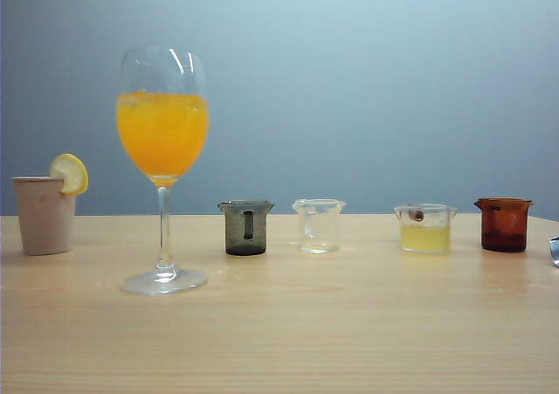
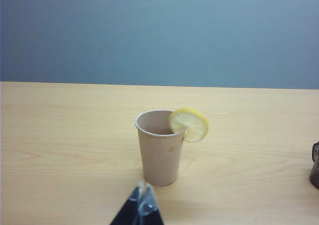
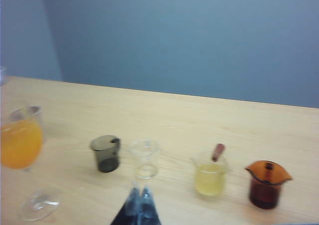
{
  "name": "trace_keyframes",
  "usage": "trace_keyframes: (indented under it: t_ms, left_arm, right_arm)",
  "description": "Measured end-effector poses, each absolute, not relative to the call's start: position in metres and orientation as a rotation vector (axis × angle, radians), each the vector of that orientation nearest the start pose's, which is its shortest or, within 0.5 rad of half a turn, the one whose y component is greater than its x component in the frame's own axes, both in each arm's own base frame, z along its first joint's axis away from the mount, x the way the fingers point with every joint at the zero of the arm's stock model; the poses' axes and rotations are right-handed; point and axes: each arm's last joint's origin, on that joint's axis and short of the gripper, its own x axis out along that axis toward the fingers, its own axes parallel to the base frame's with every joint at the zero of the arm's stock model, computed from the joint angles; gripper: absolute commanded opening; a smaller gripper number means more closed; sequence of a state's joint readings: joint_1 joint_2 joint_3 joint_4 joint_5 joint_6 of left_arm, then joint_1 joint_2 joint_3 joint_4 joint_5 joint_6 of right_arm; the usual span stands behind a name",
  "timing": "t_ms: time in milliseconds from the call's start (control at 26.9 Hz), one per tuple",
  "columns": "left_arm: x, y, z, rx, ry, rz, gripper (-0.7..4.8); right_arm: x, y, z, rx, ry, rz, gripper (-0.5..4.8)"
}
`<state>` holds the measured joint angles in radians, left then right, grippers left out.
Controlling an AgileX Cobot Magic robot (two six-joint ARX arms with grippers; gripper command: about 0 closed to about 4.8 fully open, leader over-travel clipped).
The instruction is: Pick up the second measuring cup from the left, pour the orange juice inside into the goblet, and finally put the measuring cup back in its original place.
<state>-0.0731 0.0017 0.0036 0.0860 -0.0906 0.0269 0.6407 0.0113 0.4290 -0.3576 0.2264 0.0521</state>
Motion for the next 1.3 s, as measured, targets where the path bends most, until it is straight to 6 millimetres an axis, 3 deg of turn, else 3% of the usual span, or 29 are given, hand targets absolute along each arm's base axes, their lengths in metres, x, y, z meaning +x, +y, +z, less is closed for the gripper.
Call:
trace_keyframes:
  t_ms: [149, 521, 633, 893, 1302]
  left_arm:
    - [0.097, -0.004, 0.173, 0.02, -0.087, 0.019, -0.01]
    - [0.097, -0.004, 0.173, 0.02, -0.087, 0.018, -0.01]
    - [0.097, -0.004, 0.173, 0.02, -0.087, 0.019, -0.01]
    - [0.097, -0.004, 0.173, 0.02, -0.087, 0.019, -0.01]
    - [0.097, -0.004, 0.173, 0.02, -0.087, 0.019, -0.01]
  right_arm:
    - [0.049, 0.026, 0.264, 0.089, -0.067, 0.366, -0.05]
    - [0.082, 0.017, 0.214, 0.087, -0.107, 0.002, -0.05]
    - [0.091, 0.009, 0.193, 0.059, -0.046, 0.008, -0.05]
    - [0.097, -0.001, 0.175, 0.051, -0.083, -0.01, -0.05]
    - [0.096, -0.001, 0.178, -0.021, -0.13, -0.013, -0.05]
